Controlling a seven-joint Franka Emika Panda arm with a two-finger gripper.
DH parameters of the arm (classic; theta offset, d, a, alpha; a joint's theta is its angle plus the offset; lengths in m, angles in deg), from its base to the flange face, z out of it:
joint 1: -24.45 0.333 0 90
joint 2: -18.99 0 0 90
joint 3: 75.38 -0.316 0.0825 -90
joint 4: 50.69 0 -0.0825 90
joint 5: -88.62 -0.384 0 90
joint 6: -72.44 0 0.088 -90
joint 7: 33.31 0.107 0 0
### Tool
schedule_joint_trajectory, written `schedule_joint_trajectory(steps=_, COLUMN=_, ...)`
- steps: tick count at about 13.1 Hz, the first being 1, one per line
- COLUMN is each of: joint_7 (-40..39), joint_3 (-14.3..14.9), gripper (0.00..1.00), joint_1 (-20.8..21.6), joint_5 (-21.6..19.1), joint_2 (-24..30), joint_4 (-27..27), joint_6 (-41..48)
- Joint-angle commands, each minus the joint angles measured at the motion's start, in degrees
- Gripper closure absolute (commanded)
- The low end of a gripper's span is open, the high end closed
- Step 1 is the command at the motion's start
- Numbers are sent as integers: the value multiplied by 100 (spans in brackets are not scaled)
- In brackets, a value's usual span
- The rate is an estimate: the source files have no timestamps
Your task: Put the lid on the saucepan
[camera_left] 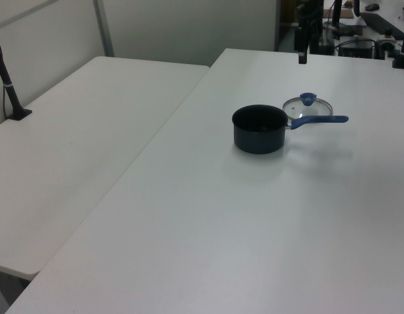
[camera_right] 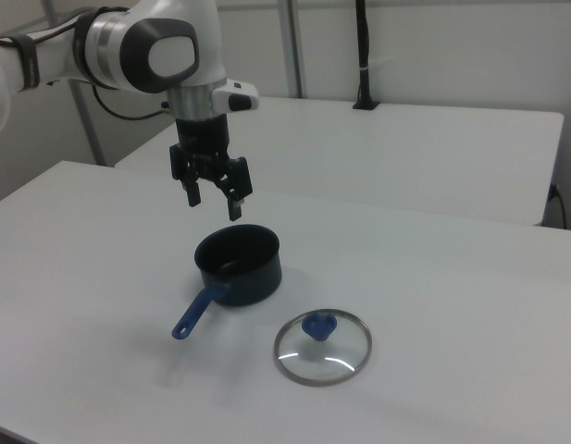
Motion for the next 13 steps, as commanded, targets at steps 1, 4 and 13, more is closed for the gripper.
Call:
schedule_joint_trajectory(steps=1, joint_7=25, joint_3=24, gripper=0, joint_1=-61, joint_5=2, joint_2=100, joint_4=-16, joint_6=25)
schedule_joint_trajectory(steps=4, joint_7=77, joint_3=33, gripper=0, joint_1=-61, joint_5=-78, joint_2=143, joint_4=-16, joint_6=25)
schedule_joint_trajectory(steps=13, joint_7=113, joint_3=51, gripper=0, joint_1=9, joint_5=-78, joint_2=-225, joint_4=239, joint_6=-98)
